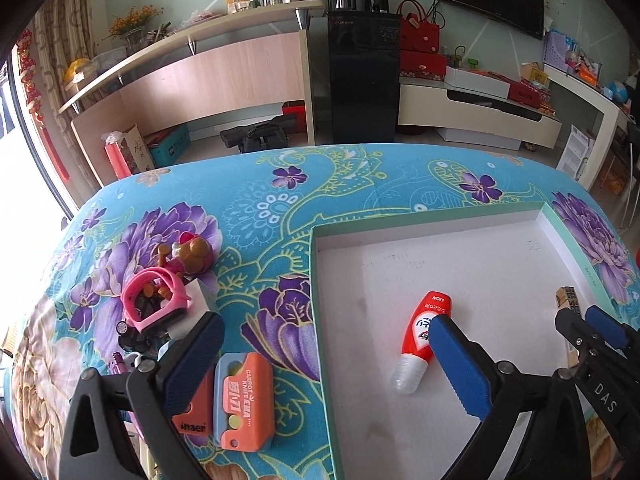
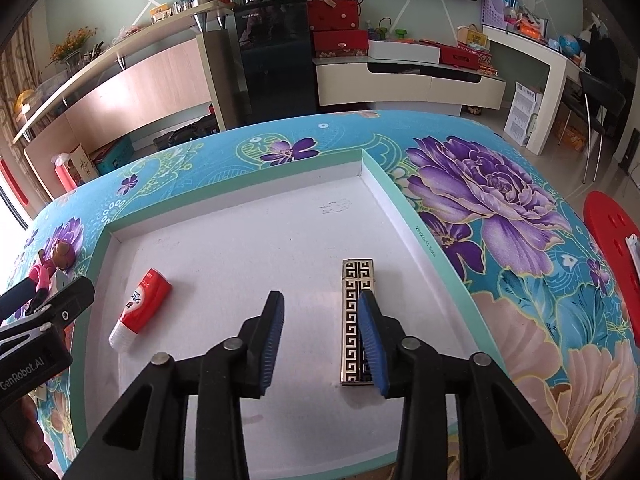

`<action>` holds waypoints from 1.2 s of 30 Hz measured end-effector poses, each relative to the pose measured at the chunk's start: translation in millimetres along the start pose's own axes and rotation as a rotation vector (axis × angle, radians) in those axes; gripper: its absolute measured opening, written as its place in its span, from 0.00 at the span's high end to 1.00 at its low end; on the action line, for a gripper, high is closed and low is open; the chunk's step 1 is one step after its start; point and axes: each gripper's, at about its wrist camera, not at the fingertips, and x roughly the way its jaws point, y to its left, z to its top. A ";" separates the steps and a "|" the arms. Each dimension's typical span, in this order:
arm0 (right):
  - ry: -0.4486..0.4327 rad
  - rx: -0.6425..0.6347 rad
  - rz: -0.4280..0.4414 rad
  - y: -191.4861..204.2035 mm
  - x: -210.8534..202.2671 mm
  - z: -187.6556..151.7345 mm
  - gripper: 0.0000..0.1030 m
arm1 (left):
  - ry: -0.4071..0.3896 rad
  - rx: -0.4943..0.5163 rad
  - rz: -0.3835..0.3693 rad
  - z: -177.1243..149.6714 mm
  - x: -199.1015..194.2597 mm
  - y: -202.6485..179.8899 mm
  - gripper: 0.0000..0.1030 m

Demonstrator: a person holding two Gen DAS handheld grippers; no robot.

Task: Organize rigid objects
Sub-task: 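Lower and release the patterned box with the right tool while the left tool releases the tube in the tray, then move both open tools back from the tray toward the pile of items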

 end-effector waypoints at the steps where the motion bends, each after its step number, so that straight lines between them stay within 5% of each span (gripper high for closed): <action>1: 0.000 -0.007 0.003 1.9 0.2 -0.1 0.53 | -0.001 0.000 0.004 -0.9 0.3 1.2 0.00; 16: 0.013 -0.025 0.008 11.8 3.8 -0.5 0.09 | -0.024 -0.067 0.027 -9.4 2.2 27.7 0.00; 28: -0.039 0.030 0.041 12.4 -12.1 4.1 0.02 | -0.026 -0.126 0.054 -17.9 -12.6 52.5 0.00; 36: -0.101 -0.016 0.053 30.1 -24.7 5.9 0.02 | -0.126 -0.160 0.098 -24.9 -37.5 69.3 0.00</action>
